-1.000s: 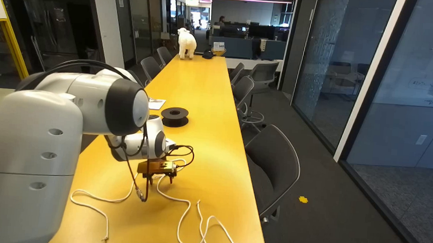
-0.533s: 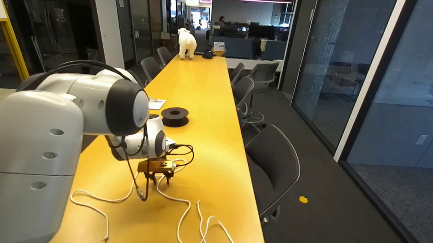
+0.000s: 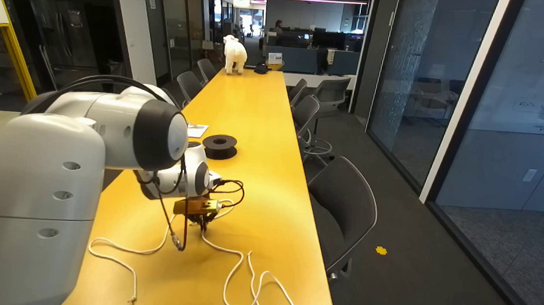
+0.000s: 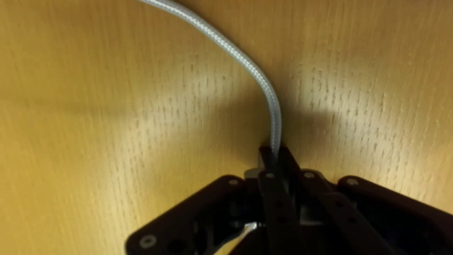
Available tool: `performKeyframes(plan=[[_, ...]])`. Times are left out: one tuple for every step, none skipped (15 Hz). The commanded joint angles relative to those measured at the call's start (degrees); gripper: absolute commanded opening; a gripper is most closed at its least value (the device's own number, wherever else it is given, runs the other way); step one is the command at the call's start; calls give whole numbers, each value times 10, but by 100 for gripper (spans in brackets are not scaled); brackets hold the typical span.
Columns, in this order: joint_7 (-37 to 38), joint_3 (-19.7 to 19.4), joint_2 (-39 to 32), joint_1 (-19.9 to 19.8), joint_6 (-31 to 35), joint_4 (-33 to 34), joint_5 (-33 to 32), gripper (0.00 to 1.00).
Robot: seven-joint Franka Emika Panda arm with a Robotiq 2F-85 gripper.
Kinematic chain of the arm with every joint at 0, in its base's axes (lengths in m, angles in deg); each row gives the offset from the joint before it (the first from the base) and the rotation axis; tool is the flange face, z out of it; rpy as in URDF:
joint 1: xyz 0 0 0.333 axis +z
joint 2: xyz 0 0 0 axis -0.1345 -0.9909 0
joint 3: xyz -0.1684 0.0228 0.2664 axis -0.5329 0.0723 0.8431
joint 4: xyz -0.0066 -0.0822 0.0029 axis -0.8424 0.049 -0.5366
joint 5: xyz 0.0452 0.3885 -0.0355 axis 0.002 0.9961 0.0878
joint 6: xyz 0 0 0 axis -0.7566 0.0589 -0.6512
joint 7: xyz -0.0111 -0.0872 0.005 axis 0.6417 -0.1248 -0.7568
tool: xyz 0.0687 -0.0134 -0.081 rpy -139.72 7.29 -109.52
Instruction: Untangle the ropes on the table
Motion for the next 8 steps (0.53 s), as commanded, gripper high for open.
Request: performKeyframes(plan=[[-4, 11, 2, -14, 5, 1, 11, 7], [-6, 14, 6, -17, 5, -2, 14, 8], [-6, 14, 10, -17, 7, -5, 14, 8], [-4, 15, 17, -17, 11, -11, 14, 9], [-4, 16, 22, -17, 14, -16, 13, 10], [-2, 16, 28, -16, 17, -22, 12, 9], [-1, 17, 32, -16, 21, -26, 13, 9], [0, 17, 36, -15, 24, -29, 12, 8]])
